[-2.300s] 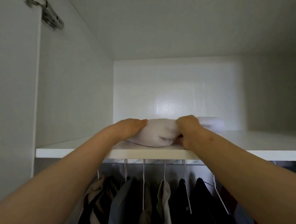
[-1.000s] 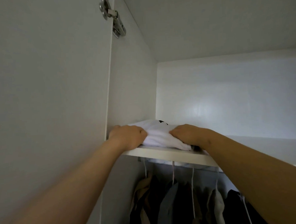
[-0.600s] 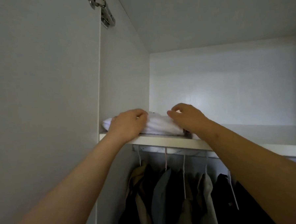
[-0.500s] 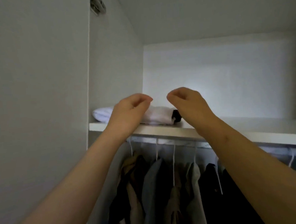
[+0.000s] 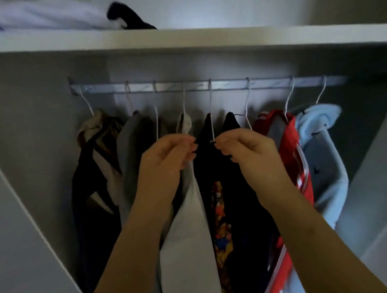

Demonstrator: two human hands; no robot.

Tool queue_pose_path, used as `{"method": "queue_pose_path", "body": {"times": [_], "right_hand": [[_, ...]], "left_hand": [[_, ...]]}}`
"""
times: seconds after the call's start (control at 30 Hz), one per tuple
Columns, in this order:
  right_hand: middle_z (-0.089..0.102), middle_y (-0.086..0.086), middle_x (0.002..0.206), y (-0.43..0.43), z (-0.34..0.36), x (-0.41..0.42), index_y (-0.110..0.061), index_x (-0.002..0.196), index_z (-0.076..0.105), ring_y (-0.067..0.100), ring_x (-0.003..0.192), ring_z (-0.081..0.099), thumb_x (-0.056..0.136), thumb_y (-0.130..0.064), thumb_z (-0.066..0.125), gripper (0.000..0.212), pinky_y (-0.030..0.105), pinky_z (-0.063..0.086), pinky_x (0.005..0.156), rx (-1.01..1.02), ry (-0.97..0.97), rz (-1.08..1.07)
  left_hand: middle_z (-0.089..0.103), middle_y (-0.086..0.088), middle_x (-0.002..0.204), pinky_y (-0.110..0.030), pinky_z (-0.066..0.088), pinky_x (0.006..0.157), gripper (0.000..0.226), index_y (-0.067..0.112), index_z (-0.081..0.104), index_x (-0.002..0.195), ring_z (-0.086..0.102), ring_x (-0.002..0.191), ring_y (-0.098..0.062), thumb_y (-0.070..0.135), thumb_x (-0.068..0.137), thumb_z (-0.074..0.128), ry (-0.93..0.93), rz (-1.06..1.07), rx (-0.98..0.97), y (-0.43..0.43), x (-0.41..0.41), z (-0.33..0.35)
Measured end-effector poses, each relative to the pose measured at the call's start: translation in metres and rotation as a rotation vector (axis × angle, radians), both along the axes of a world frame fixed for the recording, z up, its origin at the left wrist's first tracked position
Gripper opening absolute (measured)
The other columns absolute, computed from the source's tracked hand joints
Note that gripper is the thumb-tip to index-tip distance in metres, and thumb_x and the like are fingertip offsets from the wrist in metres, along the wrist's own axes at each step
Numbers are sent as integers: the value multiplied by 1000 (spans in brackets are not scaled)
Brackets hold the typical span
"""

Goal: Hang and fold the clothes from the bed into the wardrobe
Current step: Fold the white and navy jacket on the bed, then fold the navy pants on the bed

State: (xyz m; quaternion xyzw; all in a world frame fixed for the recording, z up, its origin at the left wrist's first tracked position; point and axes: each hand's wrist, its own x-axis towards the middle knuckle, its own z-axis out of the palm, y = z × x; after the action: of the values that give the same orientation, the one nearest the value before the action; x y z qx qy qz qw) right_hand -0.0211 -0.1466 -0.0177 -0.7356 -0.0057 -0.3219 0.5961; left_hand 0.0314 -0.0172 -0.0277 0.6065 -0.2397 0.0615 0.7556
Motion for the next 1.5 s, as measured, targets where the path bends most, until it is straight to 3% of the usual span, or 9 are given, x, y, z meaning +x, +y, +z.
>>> {"method": "queue_pose_path", "body": {"times": [0.3,0.4,0.5,0.63,0.77,1.07,1.23,1.4,1.5], "right_hand": [[66,-12,72,-31,-108,-70,-25,72,65,-1,66,58,88,-9,57,25,7,43,61,218,271,-376],[68,-5,73,-26,-128,-112,-19,74,68,3,63,58,87,-13,57,18,11,44,58,320,311,-539],[68,-7,68,-9,-145,-165,-18,74,67,4,61,60,87,-18,56,17,12,45,56,448,328,-717],[67,-8,68,31,-161,-255,-20,75,65,-2,54,58,89,-18,56,17,7,43,51,555,318,-1007],[67,-8,68,87,-162,-353,-21,74,66,-2,56,58,89,-18,56,18,8,43,53,585,263,-1282],[68,-8,63,283,-153,-582,-24,68,67,1,58,59,88,-20,55,23,12,43,54,644,97,-1870],[67,-4,65,413,-165,-682,-20,72,66,11,61,57,88,-17,57,19,22,41,61,769,-24,-2170],[68,-1,66,513,-183,-746,-16,72,68,10,59,57,88,-14,56,20,21,42,61,876,-218,-2379],[67,0,68,554,-196,-778,-16,72,68,9,59,57,89,-15,55,21,14,41,53,954,-305,-2444]], "left_hand": [[68,10,69,-9,46,58,25,22,66,77,63,64,0,7,91,52,289,-334,281,-51,-22,-93],[69,12,69,-7,46,60,26,26,67,75,63,67,5,9,89,54,267,-502,413,-66,-44,-117],[70,13,74,-12,46,63,25,27,68,72,64,74,-1,12,87,55,228,-686,523,-79,-87,-134],[68,10,65,-11,43,54,23,23,66,69,60,66,-3,10,86,57,238,-965,596,-86,-173,-144],[70,7,77,-19,43,63,22,24,66,73,63,76,-8,14,88,54,94,-1264,681,-71,-276,-144],[66,6,77,-14,42,61,20,22,66,78,59,77,-10,14,90,52,-134,-1872,667,63,-555,-141],[68,8,85,-23,46,79,17,25,66,79,61,85,-8,16,89,55,-268,-2142,676,173,-686,-147],[65,15,74,-4,41,61,19,24,66,78,58,74,2,14,89,55,-366,-2360,735,254,-775,-163],[66,15,78,-7,40,56,17,24,67,80,58,72,7,16,90,55,-431,-2467,809,291,-826,-174]]}}
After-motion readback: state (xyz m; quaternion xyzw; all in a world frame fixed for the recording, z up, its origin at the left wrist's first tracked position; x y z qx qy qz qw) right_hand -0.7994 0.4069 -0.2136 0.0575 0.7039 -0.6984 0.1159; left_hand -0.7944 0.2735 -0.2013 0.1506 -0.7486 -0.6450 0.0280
